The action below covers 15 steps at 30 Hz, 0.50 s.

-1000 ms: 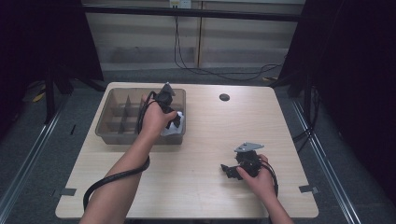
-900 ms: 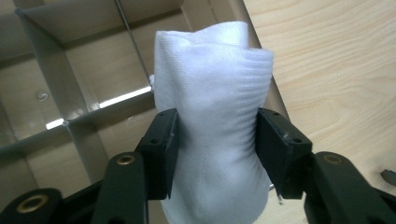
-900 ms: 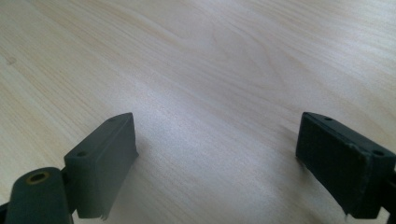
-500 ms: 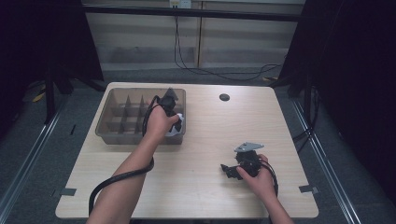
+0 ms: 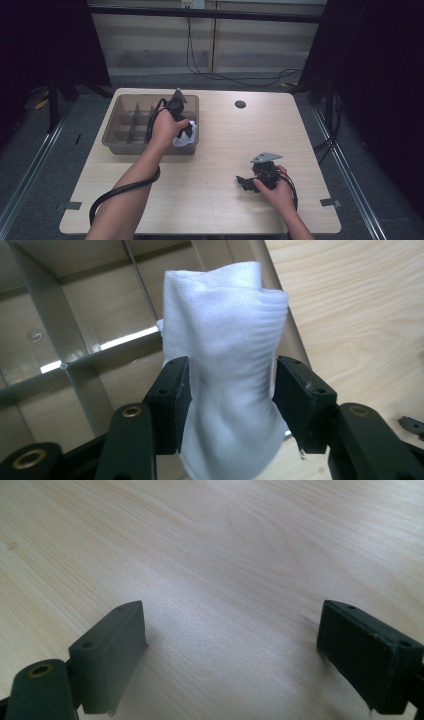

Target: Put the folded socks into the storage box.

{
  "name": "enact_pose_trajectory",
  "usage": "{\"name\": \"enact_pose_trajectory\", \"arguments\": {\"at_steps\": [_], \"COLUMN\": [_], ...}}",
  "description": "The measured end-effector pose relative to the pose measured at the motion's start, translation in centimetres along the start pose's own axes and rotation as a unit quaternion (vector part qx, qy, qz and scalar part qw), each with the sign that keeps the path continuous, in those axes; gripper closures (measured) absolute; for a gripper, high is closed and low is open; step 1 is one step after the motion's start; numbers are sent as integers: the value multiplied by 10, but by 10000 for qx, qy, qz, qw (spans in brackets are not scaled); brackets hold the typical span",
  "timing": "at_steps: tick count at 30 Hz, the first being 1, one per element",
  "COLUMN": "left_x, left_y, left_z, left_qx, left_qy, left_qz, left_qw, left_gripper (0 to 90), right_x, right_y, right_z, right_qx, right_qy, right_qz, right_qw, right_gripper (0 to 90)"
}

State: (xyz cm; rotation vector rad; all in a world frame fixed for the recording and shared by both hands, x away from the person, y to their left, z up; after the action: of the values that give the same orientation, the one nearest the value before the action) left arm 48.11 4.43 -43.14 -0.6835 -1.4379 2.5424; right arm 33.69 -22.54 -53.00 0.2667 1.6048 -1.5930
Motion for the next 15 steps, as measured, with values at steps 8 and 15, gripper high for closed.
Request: {"name": "enact_pose_trajectory", "arguments": {"at_steps": [8,15], "left_x": [-2,-7], "left_y": [-9,-15], "left_z": [3,5], "left_qx": [2,-27], "left_qy": [-20,-20], "left_qz": [-73,-85], "left_qw": [10000,10000], "left_gripper": [520,564], "right_x": [0,0], "right_y": [0,0], "right_z": [0,0], "right_qx": [10,18], "right_qy": [16,11], "right_qz": [-9,-7], "right_qw": [10000,10000], "right_gripper": [118,119]}}
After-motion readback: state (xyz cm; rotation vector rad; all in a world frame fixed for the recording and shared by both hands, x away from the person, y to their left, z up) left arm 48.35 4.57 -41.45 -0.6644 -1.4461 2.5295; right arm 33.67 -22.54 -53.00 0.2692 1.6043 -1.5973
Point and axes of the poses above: each handheld gripper's, and its own axes: y roughly forward along the jaws, x roughly out of its underside, z roughly to its right, the point moved 4 cm from there along y, roughly forward along the jaws, and after that the axes turned 12 degrees about x, right-handed, at the moved point
